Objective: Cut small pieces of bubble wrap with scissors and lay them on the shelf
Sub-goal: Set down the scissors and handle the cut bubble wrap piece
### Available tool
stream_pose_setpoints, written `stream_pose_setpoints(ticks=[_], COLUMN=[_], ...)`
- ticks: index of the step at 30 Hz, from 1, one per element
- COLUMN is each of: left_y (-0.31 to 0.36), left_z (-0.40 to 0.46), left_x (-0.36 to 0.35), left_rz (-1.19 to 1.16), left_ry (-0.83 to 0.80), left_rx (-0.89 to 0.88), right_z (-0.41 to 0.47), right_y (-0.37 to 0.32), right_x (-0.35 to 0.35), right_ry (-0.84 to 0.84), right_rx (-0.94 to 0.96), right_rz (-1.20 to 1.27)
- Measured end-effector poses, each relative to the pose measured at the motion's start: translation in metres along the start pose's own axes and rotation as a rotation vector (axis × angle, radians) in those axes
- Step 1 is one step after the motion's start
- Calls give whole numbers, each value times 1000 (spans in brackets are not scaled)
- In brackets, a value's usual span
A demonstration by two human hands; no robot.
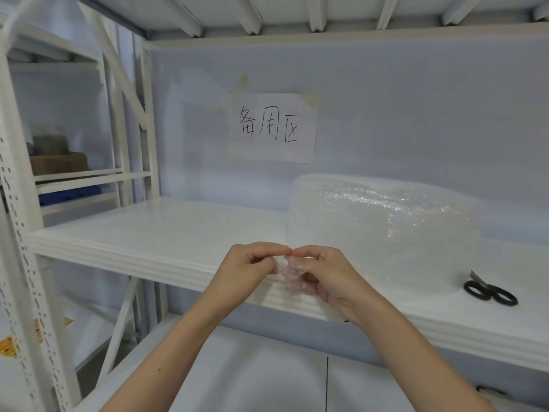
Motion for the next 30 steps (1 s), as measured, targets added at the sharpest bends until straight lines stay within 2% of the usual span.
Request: stream_pose_setpoints(ticks=[6, 9, 13, 19, 26, 30], left_y=[4, 8, 12, 5, 15, 15], left_z=[6, 8, 16, 24, 30, 30], left_x=[-2, -6, -11, -15, -8, -5], left_rz=[-13, -52, -65, -215, -191, -234], left_ry=[-15, -25, 0, 45, 66, 55], left_rx=[3, -1, -15, 110, 87, 118], right_z=[3, 3, 4, 3, 4, 6], right_y=[-1, -4, -7, -15, -13, -14], right_x=[4, 7, 14, 18, 12, 8], right_ry=[-10, -58, -23, 53, 24, 37], right_rx=[-65, -26, 31, 157, 138, 163], right_rz=[61, -44, -98, -131, -220, -189])
Point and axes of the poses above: each hand's wrist, its own z-axis towards the middle knuckle, its own x-axis out of the back of the hand, y = z × x, the point moved 5 cm from there along z, towards the middle knuckle, and after that the axes turned 7 degrees about z, right-handed, at the moved point
